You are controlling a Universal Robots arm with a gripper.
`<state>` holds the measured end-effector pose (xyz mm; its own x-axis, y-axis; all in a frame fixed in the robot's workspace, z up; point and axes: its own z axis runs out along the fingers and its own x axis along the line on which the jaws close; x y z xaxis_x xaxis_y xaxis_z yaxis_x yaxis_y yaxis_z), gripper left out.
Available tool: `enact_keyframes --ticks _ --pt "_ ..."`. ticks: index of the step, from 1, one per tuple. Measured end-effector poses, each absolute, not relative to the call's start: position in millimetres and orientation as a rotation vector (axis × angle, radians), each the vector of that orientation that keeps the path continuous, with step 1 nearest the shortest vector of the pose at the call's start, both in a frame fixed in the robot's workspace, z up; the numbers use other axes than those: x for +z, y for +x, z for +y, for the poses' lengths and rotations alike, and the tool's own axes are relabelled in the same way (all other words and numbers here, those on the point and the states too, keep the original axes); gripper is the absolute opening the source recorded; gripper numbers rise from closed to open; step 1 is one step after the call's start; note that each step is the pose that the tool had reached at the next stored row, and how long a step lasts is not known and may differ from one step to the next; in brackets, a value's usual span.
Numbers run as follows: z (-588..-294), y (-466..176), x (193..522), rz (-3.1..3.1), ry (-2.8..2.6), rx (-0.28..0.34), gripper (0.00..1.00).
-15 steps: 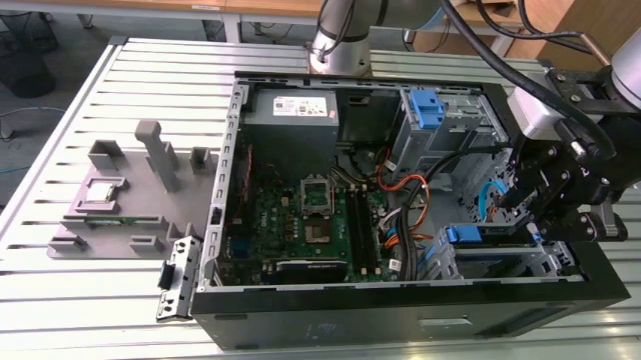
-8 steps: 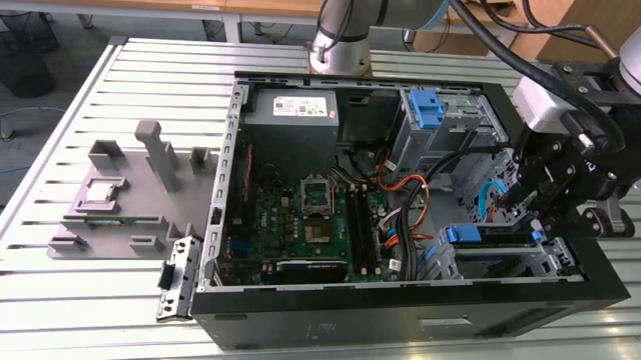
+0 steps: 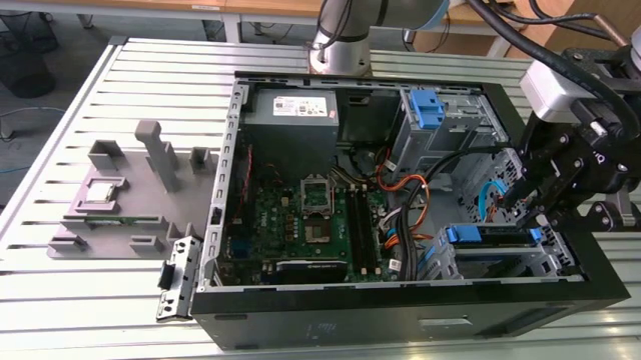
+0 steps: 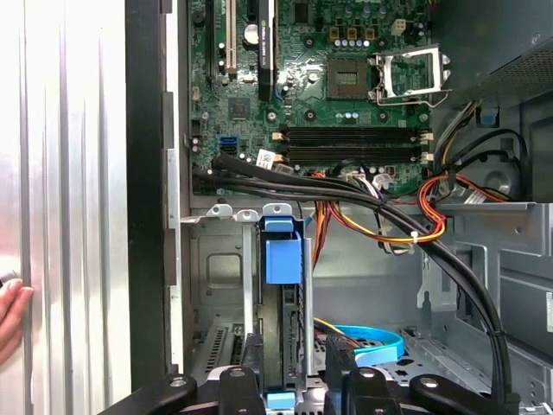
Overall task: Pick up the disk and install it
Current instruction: 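Insert the first disk wire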
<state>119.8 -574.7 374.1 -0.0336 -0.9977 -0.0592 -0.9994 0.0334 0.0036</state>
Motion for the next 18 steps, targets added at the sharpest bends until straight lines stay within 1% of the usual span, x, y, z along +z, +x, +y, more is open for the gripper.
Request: enact_keyframes --ticks 18 --pt "-563 120 370 2.22 -2.147 0.087 0.42"
